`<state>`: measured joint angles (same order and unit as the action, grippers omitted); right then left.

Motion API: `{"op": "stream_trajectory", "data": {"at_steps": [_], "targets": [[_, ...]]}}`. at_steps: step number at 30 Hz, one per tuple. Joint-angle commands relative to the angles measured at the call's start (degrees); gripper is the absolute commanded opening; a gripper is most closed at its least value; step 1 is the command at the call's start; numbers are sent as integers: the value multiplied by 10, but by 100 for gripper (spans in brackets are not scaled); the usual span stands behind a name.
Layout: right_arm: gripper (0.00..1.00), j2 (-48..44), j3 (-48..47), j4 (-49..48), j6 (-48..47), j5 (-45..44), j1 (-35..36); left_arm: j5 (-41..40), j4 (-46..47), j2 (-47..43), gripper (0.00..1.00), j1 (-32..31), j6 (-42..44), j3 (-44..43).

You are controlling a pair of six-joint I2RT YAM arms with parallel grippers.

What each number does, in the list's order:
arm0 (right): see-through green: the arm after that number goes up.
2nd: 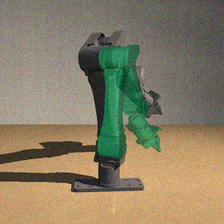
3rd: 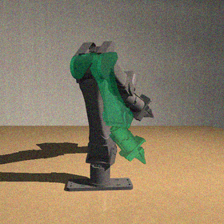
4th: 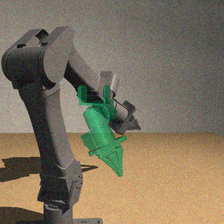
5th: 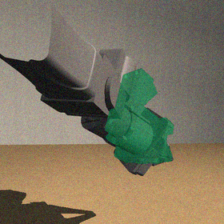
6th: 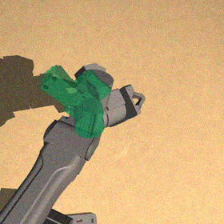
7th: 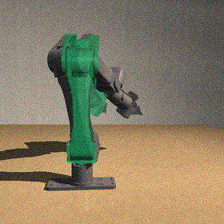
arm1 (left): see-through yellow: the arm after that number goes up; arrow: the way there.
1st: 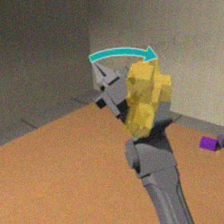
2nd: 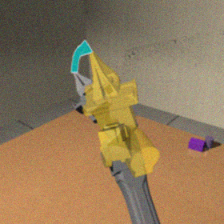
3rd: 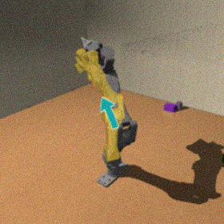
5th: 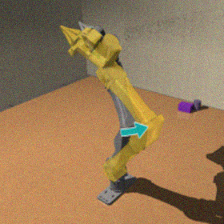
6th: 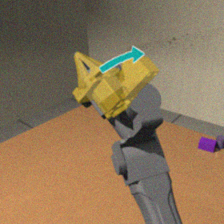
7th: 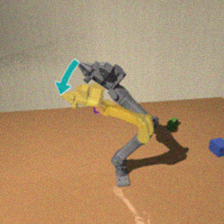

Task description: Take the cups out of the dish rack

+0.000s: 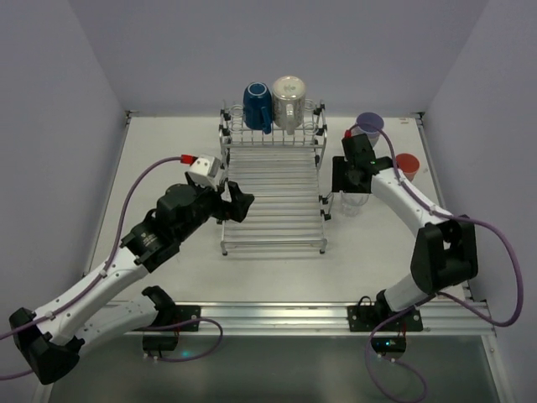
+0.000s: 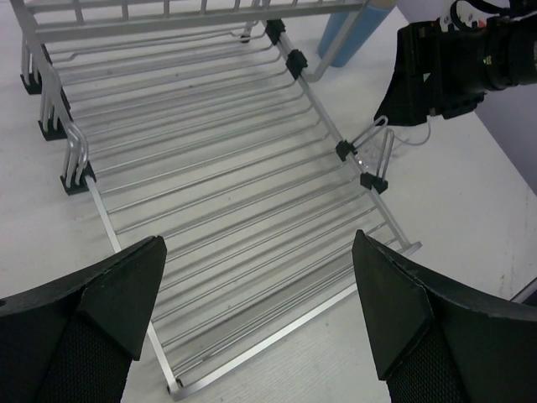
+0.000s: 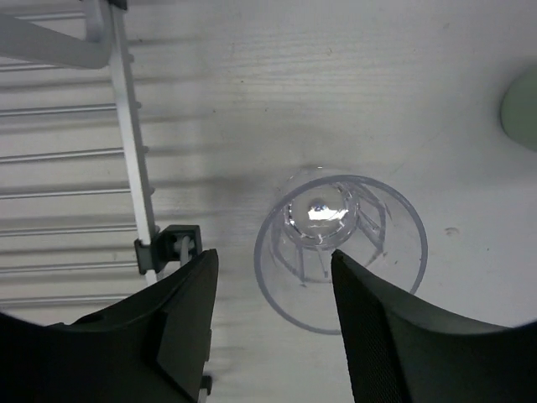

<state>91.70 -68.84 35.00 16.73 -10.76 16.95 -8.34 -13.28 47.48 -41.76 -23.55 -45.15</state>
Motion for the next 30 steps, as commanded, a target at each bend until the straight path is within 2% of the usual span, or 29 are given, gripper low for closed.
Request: {"op": "stream_trajectory", "data": {"at_steps": [1,5,8,10,15,23,30], "targets": [[60,-72,14,-34,-6,24,5,1,70,34,100,-2,-6,-62],[61,-180,48,-64,5,70,5,-34,100,82,100,-3,-9,-103],[61,-239,90,-108,24,123,7,-67,133,131,94,-3,-4,-140],[61,-293,124,-138,40,140,8,-95,150,179,83,-3,5,-167],[61,-402,199,-207,61,181,18,-135,166,294,67,-3,26,-269],[60,-456,243,-235,69,216,19,-138,179,400,54,19,30,-362],[60,-460,245,-243,72,236,19,-142,160,453,50,31,34,-418]]}}
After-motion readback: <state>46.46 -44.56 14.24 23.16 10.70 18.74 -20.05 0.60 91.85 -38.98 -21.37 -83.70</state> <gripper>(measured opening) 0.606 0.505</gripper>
